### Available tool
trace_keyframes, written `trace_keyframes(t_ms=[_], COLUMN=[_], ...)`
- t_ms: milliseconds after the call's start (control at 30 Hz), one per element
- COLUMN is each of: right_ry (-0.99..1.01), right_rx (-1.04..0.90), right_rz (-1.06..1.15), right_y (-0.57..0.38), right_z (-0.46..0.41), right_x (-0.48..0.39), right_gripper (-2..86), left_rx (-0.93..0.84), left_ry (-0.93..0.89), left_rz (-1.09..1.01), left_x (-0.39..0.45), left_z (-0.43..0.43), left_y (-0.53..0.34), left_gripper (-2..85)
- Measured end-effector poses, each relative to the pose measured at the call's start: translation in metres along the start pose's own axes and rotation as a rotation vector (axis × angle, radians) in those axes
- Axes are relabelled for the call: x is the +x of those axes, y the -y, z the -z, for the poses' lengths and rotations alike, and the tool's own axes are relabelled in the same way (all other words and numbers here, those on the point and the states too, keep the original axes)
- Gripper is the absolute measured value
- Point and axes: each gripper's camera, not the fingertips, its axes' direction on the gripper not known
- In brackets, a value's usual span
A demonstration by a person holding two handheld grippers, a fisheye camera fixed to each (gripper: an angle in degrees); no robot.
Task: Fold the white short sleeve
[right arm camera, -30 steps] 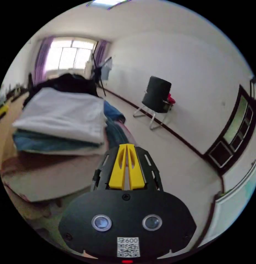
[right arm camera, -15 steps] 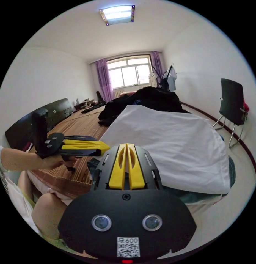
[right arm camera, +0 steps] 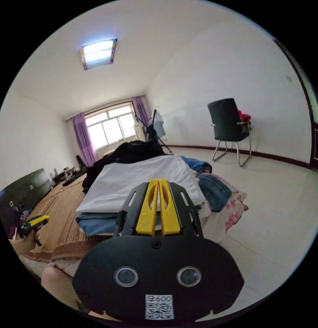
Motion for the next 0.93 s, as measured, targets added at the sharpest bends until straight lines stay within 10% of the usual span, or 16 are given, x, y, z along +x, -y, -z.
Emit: trace_keyframes(t_ms=[133,433,633,933], right_ry=[0.019,0.626,0.915,0.574], right_rx=[0.075,0.042,-0.140,-0.128], right_rz=[0.162,0.546,0.400,0.705], right_y=[-0.019,-0.163,-0.287,-0.461], right_z=[-0.020,-0.079,-0.137,-0.206], right_x=[-0.053,-0.278,-0.350,-0.367], right_gripper=[-0.9,-0.4,1.9,1.1], left_rx=[-0.064,0.037,-0.065,-0.119], left_ry=[0.068,0.040,0.202,-0.062], left_rz=[-0.167,0.335,0.303,0.364], left_x=[-0.126,-0.410,-0.486,-0.544], left_z=[0.036,0.154,0.149,0.060], left_y=[0.026,0.143,0.242,0.420], left_gripper=[0.8,1.0,0.8,1.0])
